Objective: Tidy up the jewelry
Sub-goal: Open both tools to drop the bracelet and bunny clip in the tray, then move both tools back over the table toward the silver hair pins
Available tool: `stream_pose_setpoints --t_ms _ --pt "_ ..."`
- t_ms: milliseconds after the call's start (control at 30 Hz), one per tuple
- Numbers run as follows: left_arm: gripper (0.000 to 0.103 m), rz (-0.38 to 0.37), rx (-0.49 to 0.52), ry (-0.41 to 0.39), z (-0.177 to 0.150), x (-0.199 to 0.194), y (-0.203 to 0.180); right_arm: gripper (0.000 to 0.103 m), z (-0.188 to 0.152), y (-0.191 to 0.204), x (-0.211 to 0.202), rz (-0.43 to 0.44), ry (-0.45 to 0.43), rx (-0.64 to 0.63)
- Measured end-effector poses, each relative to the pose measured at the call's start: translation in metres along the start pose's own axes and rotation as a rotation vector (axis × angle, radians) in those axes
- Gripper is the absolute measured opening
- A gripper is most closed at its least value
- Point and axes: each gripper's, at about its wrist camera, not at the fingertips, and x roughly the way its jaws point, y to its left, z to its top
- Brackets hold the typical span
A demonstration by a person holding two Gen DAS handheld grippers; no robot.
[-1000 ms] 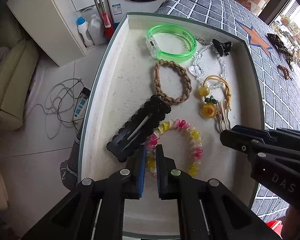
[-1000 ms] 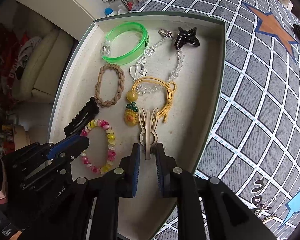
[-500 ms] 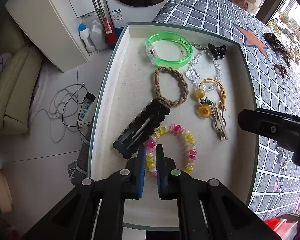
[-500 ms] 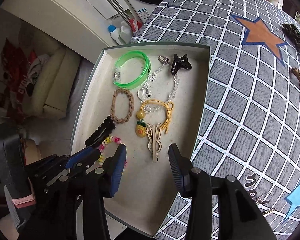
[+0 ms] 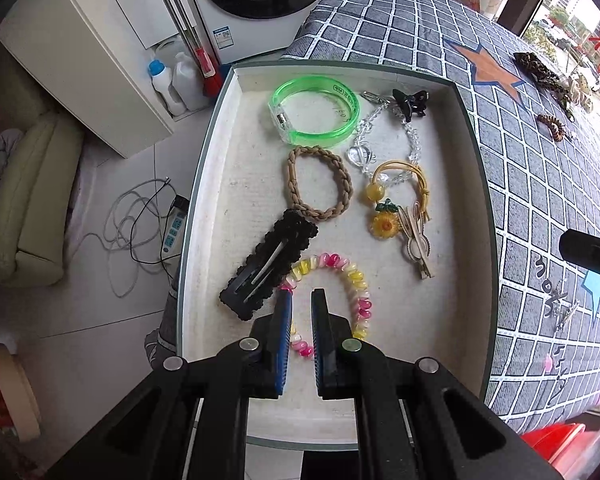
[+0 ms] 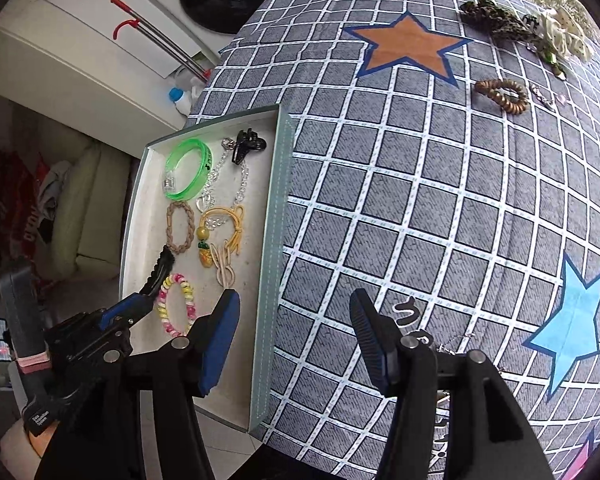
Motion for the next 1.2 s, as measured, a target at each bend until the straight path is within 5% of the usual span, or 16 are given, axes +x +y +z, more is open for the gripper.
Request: stream_pose_setpoints --t_ms 100,200,667,1200 --pt "0.017 -0.006 0.019 0.004 0.003 -0.004 -0.009 0.061 -0.008 -0.022 -0.009 -0.025 -0.003 0.054" --pt "0.103 0.006 0.009 -0.009 0.005 -0.012 -0.017 0.061 -0.018 -0.045 -0.02 -0.049 -0.002 0.108" --pt "0.103 -0.029 0.232 -0.064 0.017 -0.037 -0.099 0.061 -0.074 -0.122 -0.027 -0.145 0.06 0.348" --pt "0.103 -0.044 0.316 -0.029 0.025 -0.03 -0.145 0.061 -0.082 -0.137 -0.001 -0.18 0.042 0.492"
